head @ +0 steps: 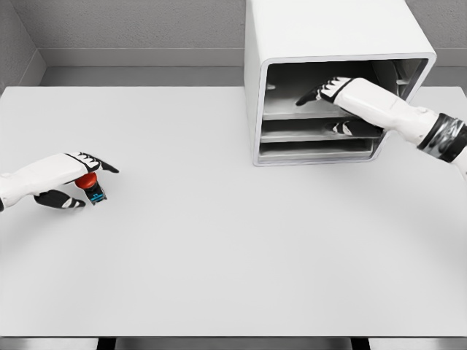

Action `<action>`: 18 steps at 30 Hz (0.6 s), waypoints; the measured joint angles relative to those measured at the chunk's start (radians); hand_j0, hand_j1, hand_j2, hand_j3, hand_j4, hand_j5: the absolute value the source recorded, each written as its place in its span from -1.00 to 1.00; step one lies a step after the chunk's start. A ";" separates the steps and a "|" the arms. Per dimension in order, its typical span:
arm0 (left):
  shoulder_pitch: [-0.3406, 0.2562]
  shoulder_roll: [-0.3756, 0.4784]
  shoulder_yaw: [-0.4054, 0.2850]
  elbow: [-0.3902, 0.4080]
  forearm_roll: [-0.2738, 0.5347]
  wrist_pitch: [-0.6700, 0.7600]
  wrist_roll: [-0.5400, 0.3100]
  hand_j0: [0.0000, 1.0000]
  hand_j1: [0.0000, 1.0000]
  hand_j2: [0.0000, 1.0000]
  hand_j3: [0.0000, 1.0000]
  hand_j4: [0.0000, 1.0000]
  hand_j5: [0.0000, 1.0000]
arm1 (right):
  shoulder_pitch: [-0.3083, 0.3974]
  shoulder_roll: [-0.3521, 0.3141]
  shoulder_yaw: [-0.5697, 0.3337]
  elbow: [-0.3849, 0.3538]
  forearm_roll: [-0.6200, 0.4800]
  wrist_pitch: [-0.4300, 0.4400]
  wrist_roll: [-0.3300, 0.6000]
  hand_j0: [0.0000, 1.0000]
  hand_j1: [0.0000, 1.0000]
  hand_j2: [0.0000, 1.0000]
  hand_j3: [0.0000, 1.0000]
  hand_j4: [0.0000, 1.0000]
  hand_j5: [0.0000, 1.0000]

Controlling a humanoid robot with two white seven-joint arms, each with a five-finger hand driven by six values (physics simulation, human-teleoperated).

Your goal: Slide open multi-storey tabletop storage cabinets and put open load switch and slide close multi-storey tabletop storage cabinets

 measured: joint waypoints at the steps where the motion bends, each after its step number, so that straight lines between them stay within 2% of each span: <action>1: 0.000 0.001 0.001 -0.001 0.000 0.000 0.000 0.44 0.44 0.44 0.44 0.44 0.44 | -0.006 0.002 0.000 0.012 0.000 0.000 0.000 0.54 0.54 0.54 0.54 0.54 0.54; 8: 0.000 0.007 0.006 -0.002 0.001 0.000 0.000 0.39 0.39 0.39 0.39 0.39 0.39 | -0.003 0.026 0.012 0.052 0.017 0.000 0.003 0.54 0.54 0.54 0.54 0.54 0.54; 18: 0.005 0.009 0.008 -0.042 0.001 0.000 0.000 0.27 0.27 0.27 0.27 0.27 0.27 | 0.011 0.031 0.020 0.053 0.023 0.003 0.000 0.54 0.54 0.54 0.54 0.54 0.54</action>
